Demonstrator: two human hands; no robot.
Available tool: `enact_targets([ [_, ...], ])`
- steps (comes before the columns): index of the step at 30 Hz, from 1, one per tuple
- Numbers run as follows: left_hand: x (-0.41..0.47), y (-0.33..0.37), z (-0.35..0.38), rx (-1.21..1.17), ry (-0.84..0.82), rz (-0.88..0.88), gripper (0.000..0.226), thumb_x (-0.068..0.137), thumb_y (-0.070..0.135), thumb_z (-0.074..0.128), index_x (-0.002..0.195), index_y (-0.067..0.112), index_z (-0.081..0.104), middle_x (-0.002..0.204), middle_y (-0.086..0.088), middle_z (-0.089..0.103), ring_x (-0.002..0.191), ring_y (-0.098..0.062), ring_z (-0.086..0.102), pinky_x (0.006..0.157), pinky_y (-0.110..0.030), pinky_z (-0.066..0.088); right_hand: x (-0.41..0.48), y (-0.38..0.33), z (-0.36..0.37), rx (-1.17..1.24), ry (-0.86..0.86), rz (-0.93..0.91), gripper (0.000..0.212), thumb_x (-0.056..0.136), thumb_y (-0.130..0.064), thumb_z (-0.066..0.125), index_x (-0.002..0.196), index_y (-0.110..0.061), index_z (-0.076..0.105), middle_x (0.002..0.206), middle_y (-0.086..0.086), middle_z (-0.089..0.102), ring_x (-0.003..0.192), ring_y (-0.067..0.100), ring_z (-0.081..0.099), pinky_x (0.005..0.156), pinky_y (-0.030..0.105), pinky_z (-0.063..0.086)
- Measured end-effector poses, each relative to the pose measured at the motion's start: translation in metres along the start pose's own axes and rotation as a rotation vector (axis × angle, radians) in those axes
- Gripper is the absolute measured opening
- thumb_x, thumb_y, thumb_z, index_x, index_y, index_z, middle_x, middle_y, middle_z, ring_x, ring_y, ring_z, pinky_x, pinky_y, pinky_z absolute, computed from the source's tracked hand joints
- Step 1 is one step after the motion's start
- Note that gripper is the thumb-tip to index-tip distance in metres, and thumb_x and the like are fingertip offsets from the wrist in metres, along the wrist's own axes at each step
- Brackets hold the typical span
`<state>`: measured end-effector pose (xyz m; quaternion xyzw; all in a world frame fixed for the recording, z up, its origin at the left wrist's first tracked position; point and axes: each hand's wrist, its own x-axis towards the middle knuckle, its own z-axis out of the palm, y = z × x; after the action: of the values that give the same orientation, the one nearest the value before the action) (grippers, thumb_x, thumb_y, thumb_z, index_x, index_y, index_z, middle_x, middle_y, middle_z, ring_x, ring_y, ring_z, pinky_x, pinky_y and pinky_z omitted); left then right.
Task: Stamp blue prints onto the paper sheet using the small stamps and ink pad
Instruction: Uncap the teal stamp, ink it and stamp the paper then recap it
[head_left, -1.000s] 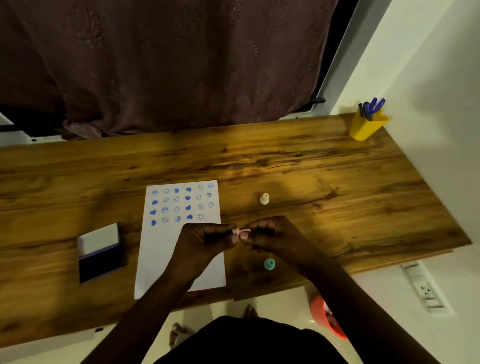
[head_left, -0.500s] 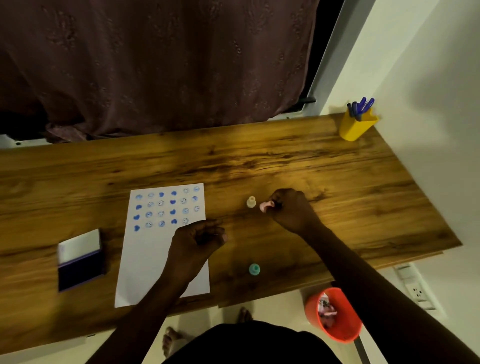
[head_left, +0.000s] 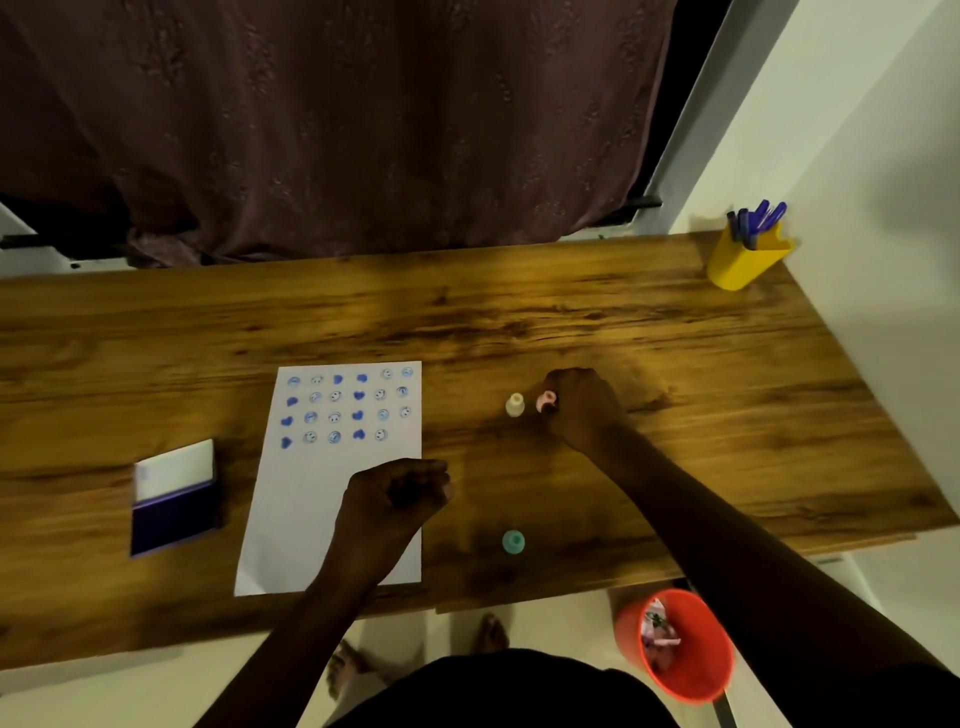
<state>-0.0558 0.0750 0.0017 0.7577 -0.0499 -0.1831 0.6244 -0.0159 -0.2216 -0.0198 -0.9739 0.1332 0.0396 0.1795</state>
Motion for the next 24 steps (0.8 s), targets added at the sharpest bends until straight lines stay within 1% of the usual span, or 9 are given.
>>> enact_targets([
  [3, 0.0, 0.002, 0.0, 0.0, 0.002, -0.002, 0.027, 0.078, 0.027, 0.088, 0.095, 0.047, 0.079, 0.1, 0.012, 0.082, 0.099, -0.006, 0.076, 0.094, -0.033, 0.056, -0.003, 0.0, -0.005, -0.001, -0.019, -0.01, 0.024, 0.085, -0.023, 0.072, 0.107, -0.014, 0.071, 0.102, 0.007, 0.074, 0.094, 0.026, 0.07, 0.071, 0.028, 0.052],
  [5, 0.001, 0.003, -0.001, -0.003, 0.003, 0.003, 0.026, 0.071, 0.041, 0.086, 0.096, 0.047, 0.079, 0.1, 0.013, 0.082, 0.1, -0.007, 0.076, 0.092, -0.033, 0.055, -0.009, -0.003, -0.012, 0.013, -0.015, -0.005, 0.032, 0.085, -0.027, 0.074, 0.113, -0.014, 0.069, 0.108, 0.008, 0.074, 0.097, 0.026, 0.07, 0.079, 0.035, 0.059],
  [6, 0.001, 0.004, -0.002, -0.003, 0.004, 0.007, 0.027, 0.071, 0.042, 0.084, 0.096, 0.047, 0.079, 0.1, 0.013, 0.082, 0.099, -0.007, 0.077, 0.091, -0.032, 0.055, -0.014, -0.005, -0.016, 0.027, 0.007, 0.004, 0.036, 0.084, -0.03, 0.075, 0.116, -0.013, 0.069, 0.108, 0.009, 0.074, 0.097, 0.026, 0.071, 0.08, 0.038, 0.06],
  [8, 0.003, 0.004, -0.003, 0.0, 0.002, 0.019, 0.026, 0.076, 0.033, 0.086, 0.096, 0.048, 0.079, 0.099, 0.014, 0.082, 0.098, -0.005, 0.076, 0.088, -0.028, 0.054, -0.029, -0.009, -0.024, 0.09, 0.053, 0.025, 0.041, 0.083, -0.035, 0.077, 0.116, -0.013, 0.069, 0.106, 0.008, 0.075, 0.095, 0.025, 0.072, 0.079, 0.038, 0.061],
  [10, 0.004, 0.002, -0.005, 0.012, -0.006, 0.027, 0.03, 0.081, 0.022, 0.086, 0.095, 0.048, 0.079, 0.099, 0.015, 0.081, 0.097, -0.002, 0.076, 0.085, -0.024, 0.052, -0.051, -0.015, -0.027, 0.15, 0.046, 0.016, 0.043, 0.081, -0.04, 0.078, 0.116, -0.016, 0.071, 0.106, 0.005, 0.076, 0.098, 0.021, 0.073, 0.083, 0.03, 0.058],
  [12, 0.005, 0.001, -0.006, 0.032, -0.018, 0.025, 0.032, 0.083, 0.02, 0.085, 0.095, 0.048, 0.079, 0.099, 0.017, 0.081, 0.098, 0.0, 0.075, 0.085, -0.021, 0.052, -0.075, -0.023, -0.024, 0.146, 0.0, -0.021, 0.042, 0.08, -0.043, 0.079, 0.11, -0.015, 0.074, 0.1, 0.004, 0.077, 0.095, 0.02, 0.072, 0.082, 0.025, 0.052],
  [16, 0.004, 0.001, -0.007, 0.045, -0.055, 0.02, 0.032, 0.084, 0.018, 0.084, 0.095, 0.048, 0.079, 0.099, 0.017, 0.081, 0.098, 0.0, 0.075, 0.084, -0.02, 0.052, -0.117, -0.038, -0.012, 0.141, -0.158, -0.007, 0.042, 0.081, -0.049, 0.078, 0.104, -0.015, 0.071, 0.093, 0.003, 0.074, 0.087, 0.018, 0.07, 0.076, 0.026, 0.052],
  [20, 0.001, -0.001, -0.006, 0.08, -0.102, 0.015, 0.027, 0.084, 0.018, 0.084, 0.098, 0.041, 0.081, 0.099, 0.014, 0.082, 0.097, -0.002, 0.075, 0.089, -0.027, 0.056, -0.138, -0.044, -0.001, 0.187, -0.215, 0.055, 0.042, 0.08, -0.049, 0.079, 0.106, -0.017, 0.068, 0.096, 0.001, 0.071, 0.082, 0.014, 0.068, 0.069, 0.026, 0.054],
  [24, -0.001, -0.003, -0.006, 0.092, -0.133, -0.002, 0.025, 0.083, 0.018, 0.084, 0.097, 0.039, 0.082, 0.099, 0.011, 0.082, 0.098, -0.008, 0.077, 0.096, -0.04, 0.059, -0.152, -0.053, 0.008, 0.102, -0.167, 0.022, 0.043, 0.082, -0.047, 0.077, 0.109, -0.016, 0.068, 0.104, 0.004, 0.072, 0.091, 0.02, 0.069, 0.075, 0.031, 0.058],
])
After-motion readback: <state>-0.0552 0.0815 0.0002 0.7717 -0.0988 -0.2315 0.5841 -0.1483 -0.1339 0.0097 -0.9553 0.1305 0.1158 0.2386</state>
